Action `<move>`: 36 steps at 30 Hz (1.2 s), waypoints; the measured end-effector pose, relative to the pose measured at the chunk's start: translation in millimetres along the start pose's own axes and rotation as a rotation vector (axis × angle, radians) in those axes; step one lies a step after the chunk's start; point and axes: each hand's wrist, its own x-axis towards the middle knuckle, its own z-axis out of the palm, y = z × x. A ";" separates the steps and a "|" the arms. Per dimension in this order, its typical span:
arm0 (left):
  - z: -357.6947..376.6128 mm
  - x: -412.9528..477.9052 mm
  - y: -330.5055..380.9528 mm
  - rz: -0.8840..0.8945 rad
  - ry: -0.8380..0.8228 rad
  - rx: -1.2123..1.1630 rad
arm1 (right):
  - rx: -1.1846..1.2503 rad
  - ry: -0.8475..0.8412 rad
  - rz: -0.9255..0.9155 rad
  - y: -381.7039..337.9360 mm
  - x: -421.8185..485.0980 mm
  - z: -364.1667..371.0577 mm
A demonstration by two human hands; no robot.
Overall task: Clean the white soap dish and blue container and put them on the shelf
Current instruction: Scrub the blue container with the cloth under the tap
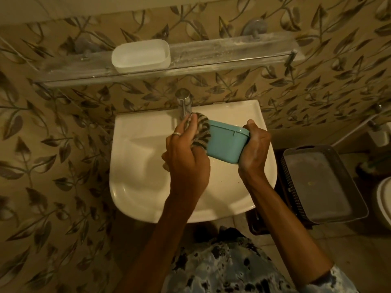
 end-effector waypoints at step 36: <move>-43.1 25.9 -41.6 -0.295 -0.001 -0.773 | 0.405 -0.557 0.372 9.0 3.9 -46.8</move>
